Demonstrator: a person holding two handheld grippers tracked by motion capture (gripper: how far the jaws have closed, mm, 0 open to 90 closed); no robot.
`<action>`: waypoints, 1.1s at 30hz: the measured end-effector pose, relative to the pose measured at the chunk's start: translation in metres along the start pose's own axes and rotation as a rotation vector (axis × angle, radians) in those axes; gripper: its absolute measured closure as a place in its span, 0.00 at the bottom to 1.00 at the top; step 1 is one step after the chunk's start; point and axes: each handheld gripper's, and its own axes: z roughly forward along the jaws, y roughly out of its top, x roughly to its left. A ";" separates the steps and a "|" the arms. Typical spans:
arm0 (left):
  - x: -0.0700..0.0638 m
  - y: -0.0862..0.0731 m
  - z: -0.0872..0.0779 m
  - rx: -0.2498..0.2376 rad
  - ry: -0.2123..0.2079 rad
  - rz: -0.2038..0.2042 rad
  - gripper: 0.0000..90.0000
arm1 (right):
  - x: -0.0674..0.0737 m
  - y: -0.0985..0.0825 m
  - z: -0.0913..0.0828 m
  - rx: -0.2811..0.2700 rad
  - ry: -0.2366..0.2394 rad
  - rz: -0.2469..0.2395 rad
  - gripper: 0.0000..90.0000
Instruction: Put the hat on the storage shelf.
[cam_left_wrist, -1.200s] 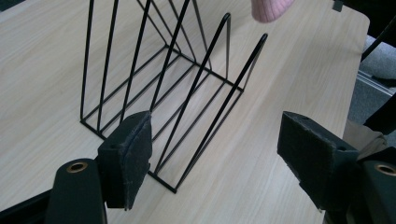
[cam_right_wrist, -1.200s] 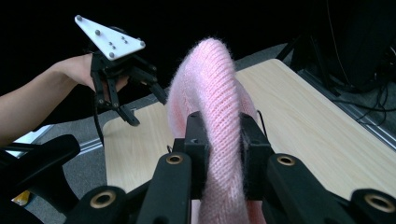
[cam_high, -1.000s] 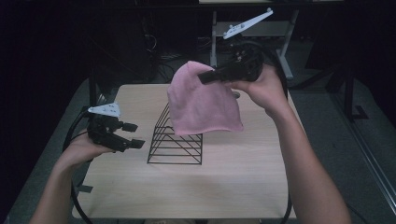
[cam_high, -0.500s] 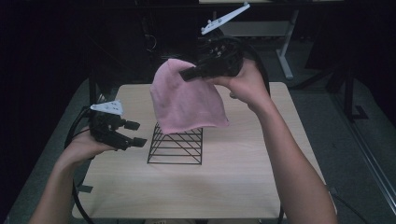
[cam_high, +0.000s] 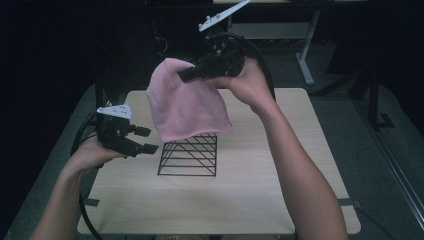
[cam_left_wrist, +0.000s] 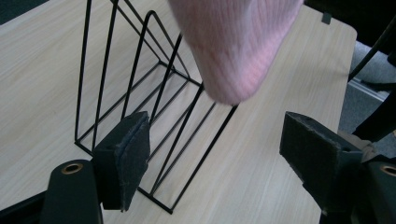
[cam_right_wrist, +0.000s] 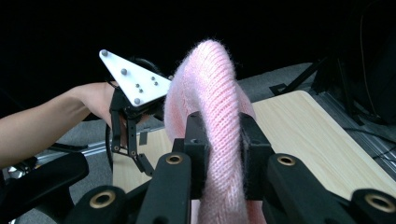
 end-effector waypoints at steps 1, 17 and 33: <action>0.002 0.001 0.000 -0.002 -0.002 0.004 0.28 | 0.000 0.001 0.002 -0.005 0.003 0.002 0.85; 0.019 -0.001 -0.005 -0.025 -0.025 -0.077 0.83 | 0.002 0.009 0.034 -0.001 0.046 -0.021 0.86; 0.022 -0.007 0.004 0.021 0.038 -0.059 0.90 | -0.017 -0.021 0.040 -0.007 0.056 0.030 0.85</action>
